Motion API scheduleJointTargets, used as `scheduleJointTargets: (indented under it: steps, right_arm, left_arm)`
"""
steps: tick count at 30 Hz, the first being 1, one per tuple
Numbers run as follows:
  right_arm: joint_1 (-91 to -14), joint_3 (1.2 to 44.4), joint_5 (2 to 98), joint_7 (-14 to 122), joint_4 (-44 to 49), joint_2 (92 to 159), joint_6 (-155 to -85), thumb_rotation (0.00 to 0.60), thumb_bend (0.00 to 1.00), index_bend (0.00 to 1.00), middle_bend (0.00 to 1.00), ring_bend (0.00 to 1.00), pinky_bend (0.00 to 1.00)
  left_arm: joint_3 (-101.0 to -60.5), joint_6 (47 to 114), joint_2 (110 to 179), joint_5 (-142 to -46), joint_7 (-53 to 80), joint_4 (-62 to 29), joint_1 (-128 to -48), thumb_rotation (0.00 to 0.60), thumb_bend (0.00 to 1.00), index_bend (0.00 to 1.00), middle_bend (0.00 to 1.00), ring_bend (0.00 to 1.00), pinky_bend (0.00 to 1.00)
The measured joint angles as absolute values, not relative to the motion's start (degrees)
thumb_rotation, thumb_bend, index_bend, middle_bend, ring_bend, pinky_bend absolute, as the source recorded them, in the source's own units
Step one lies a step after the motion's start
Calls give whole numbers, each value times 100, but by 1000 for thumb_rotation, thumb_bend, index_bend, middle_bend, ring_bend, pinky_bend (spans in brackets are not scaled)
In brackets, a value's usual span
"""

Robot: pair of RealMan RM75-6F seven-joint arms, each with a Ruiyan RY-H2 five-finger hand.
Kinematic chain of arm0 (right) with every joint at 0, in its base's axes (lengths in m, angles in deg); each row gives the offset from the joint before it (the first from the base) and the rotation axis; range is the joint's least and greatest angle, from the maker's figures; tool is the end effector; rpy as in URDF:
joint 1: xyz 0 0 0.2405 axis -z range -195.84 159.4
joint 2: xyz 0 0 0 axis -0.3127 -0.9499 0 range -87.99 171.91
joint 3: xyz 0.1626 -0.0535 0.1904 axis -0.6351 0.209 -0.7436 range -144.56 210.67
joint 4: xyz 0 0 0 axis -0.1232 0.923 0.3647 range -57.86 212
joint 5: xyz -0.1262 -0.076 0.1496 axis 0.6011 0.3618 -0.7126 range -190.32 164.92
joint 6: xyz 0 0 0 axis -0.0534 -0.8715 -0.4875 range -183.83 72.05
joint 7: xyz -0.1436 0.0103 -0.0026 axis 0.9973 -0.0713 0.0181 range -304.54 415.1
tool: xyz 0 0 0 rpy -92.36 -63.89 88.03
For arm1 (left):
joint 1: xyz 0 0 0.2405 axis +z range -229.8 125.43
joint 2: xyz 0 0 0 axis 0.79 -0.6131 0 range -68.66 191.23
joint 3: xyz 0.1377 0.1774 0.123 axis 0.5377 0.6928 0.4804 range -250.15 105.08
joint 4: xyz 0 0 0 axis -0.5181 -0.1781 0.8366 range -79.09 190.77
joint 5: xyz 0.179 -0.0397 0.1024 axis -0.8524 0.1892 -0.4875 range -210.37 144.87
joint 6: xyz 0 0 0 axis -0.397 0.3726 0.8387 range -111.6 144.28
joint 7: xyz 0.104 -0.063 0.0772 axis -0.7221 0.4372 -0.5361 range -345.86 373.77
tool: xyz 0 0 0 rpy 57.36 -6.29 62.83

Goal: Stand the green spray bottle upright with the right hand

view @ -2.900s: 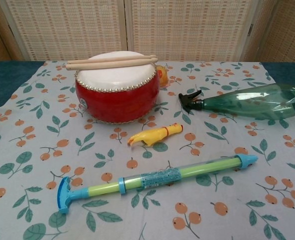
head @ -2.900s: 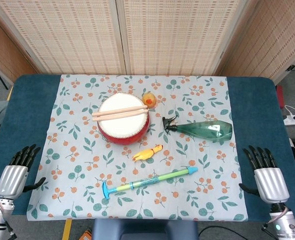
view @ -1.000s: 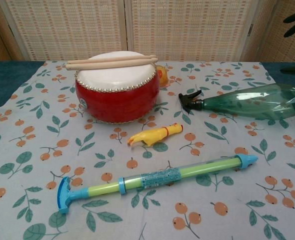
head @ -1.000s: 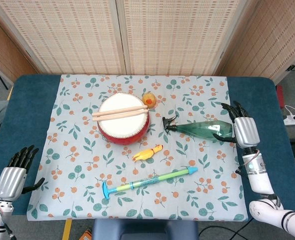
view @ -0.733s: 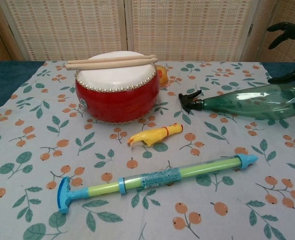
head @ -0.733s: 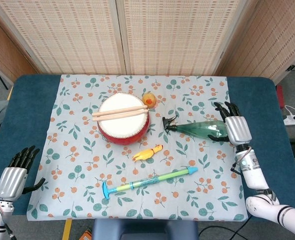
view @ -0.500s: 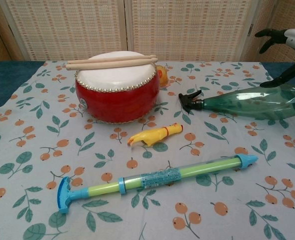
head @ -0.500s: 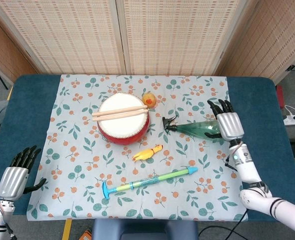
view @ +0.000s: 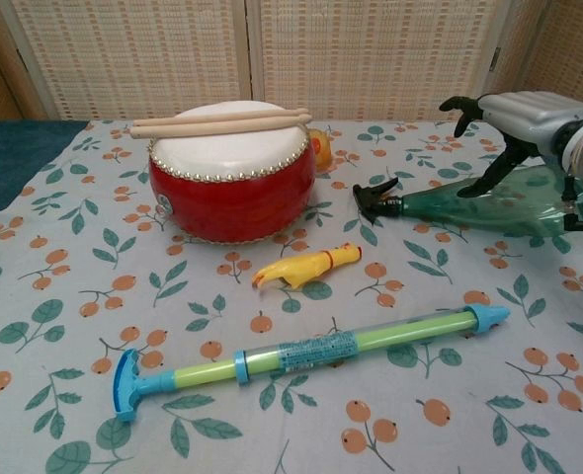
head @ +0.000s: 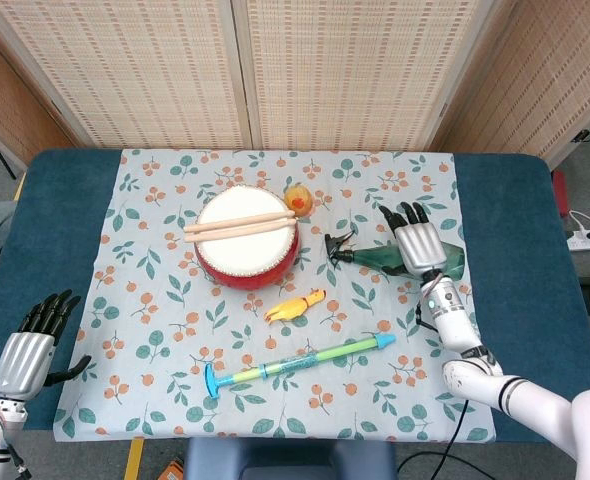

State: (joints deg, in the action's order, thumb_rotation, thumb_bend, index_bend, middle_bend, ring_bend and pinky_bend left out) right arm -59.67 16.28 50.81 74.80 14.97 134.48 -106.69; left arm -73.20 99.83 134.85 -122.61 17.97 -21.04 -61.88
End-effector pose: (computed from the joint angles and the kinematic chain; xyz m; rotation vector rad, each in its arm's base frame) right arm -0.2138 -0.4098 0.0178 1.6543 -0.8119 0.7544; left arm -0.3275 0.2037 0.1178 -1.5270 -0.8429 -0.9274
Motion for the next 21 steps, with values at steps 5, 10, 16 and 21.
scheduleJointTargets:
  steps: [5,10,16,21]
  right_arm:
    - [-6171,1638,4467,8321,1644,13614,-10477,600,0,33,216,0,0]
    - [-6394,1662,4052,8662,1977,13904,-10255,600,0,35,216,0,0]
    - [-6588,1694,4025,8663,2225,14155,-10190,600,0,60,216,0,0]
    - [-6654,1699,4065,8644,2422,14280,-10269,600,0,133,216,0,0]
  left_arm:
    - [-7314,9996,13472,-12288,1854,-2099,-6195,600,196,0,0,0,114]
    - [-7314,9987,13466,-12282,1911,-2066,-6201,600,195,0,0,0,114]
    - [-7313,9932,13467,-12278,1958,-2048,-6233,600,196,0,0,0,114]
    - [-7313,9911,13475,-12265,1995,-2029,-6244,600,196,0,0,0,114]
